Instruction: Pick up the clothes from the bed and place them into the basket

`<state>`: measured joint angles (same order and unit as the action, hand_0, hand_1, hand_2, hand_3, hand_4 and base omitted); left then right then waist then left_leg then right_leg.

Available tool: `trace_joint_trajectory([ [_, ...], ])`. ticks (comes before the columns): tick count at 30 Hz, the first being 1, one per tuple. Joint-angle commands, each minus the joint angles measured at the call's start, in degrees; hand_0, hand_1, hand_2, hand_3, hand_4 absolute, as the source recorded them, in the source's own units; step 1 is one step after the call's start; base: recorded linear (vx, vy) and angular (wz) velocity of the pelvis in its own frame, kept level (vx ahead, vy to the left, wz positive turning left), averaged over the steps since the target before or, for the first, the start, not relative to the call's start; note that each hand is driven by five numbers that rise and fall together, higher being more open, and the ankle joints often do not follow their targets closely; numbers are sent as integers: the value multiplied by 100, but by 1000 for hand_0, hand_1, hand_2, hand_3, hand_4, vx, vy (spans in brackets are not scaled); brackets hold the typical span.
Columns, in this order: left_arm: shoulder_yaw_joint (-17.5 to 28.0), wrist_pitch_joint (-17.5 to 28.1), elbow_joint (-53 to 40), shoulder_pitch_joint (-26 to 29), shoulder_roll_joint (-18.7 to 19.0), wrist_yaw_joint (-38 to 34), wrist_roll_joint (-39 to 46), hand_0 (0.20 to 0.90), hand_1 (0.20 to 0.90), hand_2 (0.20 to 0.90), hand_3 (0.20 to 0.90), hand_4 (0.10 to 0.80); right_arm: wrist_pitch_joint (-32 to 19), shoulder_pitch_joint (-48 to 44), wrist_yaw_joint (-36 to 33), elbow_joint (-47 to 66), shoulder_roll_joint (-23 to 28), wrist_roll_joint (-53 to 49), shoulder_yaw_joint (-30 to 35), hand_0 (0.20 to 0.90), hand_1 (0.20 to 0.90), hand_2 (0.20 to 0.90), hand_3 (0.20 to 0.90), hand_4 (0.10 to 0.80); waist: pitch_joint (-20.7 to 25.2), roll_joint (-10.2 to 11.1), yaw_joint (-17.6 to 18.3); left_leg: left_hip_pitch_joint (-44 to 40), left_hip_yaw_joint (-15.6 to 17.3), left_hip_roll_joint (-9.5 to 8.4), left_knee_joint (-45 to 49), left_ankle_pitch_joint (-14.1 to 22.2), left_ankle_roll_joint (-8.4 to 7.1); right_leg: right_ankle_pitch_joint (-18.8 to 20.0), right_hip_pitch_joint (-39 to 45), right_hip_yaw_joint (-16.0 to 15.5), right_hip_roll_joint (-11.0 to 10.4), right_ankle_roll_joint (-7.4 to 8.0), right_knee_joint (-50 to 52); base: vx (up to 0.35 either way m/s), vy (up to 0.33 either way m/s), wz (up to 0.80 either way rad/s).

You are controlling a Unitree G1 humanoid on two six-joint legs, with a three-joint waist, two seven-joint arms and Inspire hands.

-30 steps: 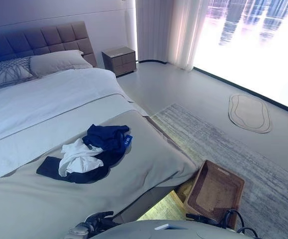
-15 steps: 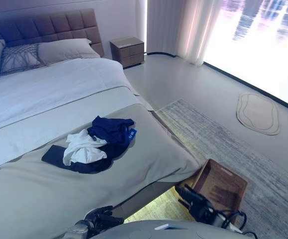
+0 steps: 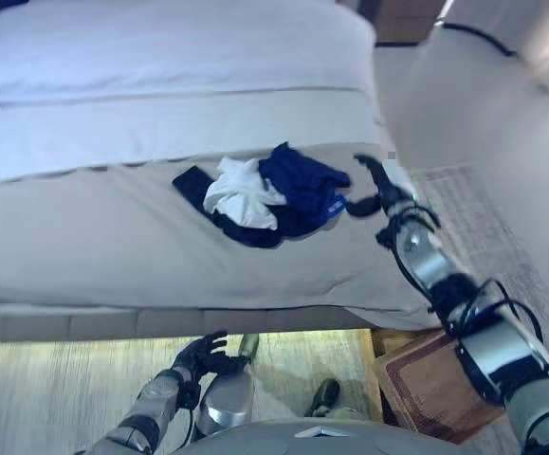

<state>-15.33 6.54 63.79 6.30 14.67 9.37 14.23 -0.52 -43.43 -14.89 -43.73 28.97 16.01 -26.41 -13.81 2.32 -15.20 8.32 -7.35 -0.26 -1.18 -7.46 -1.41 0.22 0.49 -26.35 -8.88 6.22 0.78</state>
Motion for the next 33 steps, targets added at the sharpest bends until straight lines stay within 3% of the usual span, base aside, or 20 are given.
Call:
trace_joint_trajectory([
  [1, -278, -98, 278, -183, 607, -24, 53, 900, 900, 900, 900, 800, -137, -1250, -498, 180, 73, 715, -441, 900, 900, 900, 900, 800, -365, 193, -551, 125, 120, -450, 428, 883, 501, 23, -214, 218, -299, -96, 1145, 37, -48, 44],
  [2, -207, -60, 303, -158, 706, 21, 167, 900, 900, 900, 900, 800, -36, -1551, -574, -24, 53, 847, -583, 900, 900, 900, 900, 800, -437, 286, -765, 227, 45, -418, 429, 957, 446, -59, -199, 135, -336, -37, 1149, 41, -60, 37],
  [7, -128, 265, 345, -53, 904, 140, 332, 900, 900, 900, 900, 800, 495, -2371, -662, -839, 67, 724, -884, 900, 900, 900, 900, 800, -736, 432, -1288, 881, -141, -382, 691, 927, 399, -24, -404, -278, -467, -45, 1335, -5, -31, 42],
  [15, -37, 968, -23, -8, 1047, 361, 766, 900, 900, 900, 900, 800, 1236, -3280, -301, -2034, 53, 543, -1207, 900, 900, 900, 900, 800, -1290, 408, -1832, 1720, -390, -411, 1025, 809, 357, -125, -929, -959, -635, 38, 1992, -19, 26, 30],
  [18, 66, 1043, -237, -1, 1091, 429, 849, 900, 900, 900, 900, 800, 1784, -3462, 241, -2308, 31, 650, -1313, 900, 900, 900, 900, 800, -1417, 353, -1946, 1884, -475, -435, 1144, 809, 364, -160, -1160, -1074, -718, 60, 2297, -6, -9, 13],
  [19, 63, 1060, -326, -16, 1123, 437, 871, 900, 900, 900, 900, 800, 1960, -3519, 499, -2451, 20, 667, -1366, 782, 782, 782, 763, 663, -1452, 324, -1979, 1925, -500, -422, 1164, 791, 361, -190, -1225, -1112, -736, 65, 2362, 1, -34, 7],
  [20, 70, 1057, -377, -27, 1132, 440, 887, 900, 900, 900, 900, 800, 2051, -3551, 660, -2511, 15, 694, -1403, 507, 507, 507, 442, 342, -1469, 313, -1993, 1939, -507, -412, 1168, 785, 359, -205, -1248, -1124, -742, 67, 2386, -2, -29, 8],
  [22, 89, 1040, -479, -59, 1157, 427, 925, 900, 900, 900, 900, 800, 2090, -3609, 785, -2600, 37, 595, -1505, 300, 300, 300, 200, 100, -1505, 287, -2005, 1927, -529, -388, 1161, 780, 355, -231, -1265, -1135, -740, 74, 2430, -4, -23, 11],
  [29, 78, 1019, -508, -149, 1185, 348, 890, 900, 900, 900, 900, 800, 1910, -3898, 524, -2493, 113, 407, -1584, 300, 300, 300, 200, 100, -1546, 277, -1944, 1788, -520, -276, 1048, 747, 294, -327, -1178, -1054, -633, 44, 2372, -1, -32, -4],
  [31, 48, 1002, -517, -201, 1211, 269, 870, 900, 900, 900, 900, 800, 1587, -4019, -244, -2210, 228, 95, -1554, 300, 300, 300, 200, 100, -1533, 344, -1851, 1657, -500, -216, 948, 758, 264, -310, -1103, -940, -531, 42, 2245, -5, -75, -9],
  [33, 41, 1028, -488, -315, 1165, 114, 857, 900, 900, 900, 900, 800, 1277, -4110, -1631, -1238, 363, -452, -1272, 300, 300, 300, 200, 100, -1476, 411, -1668, 1436, -446, -142, 848, 802, 236, -293, -1030, -765, -434, 31, 2127, -17, -66, -7],
])
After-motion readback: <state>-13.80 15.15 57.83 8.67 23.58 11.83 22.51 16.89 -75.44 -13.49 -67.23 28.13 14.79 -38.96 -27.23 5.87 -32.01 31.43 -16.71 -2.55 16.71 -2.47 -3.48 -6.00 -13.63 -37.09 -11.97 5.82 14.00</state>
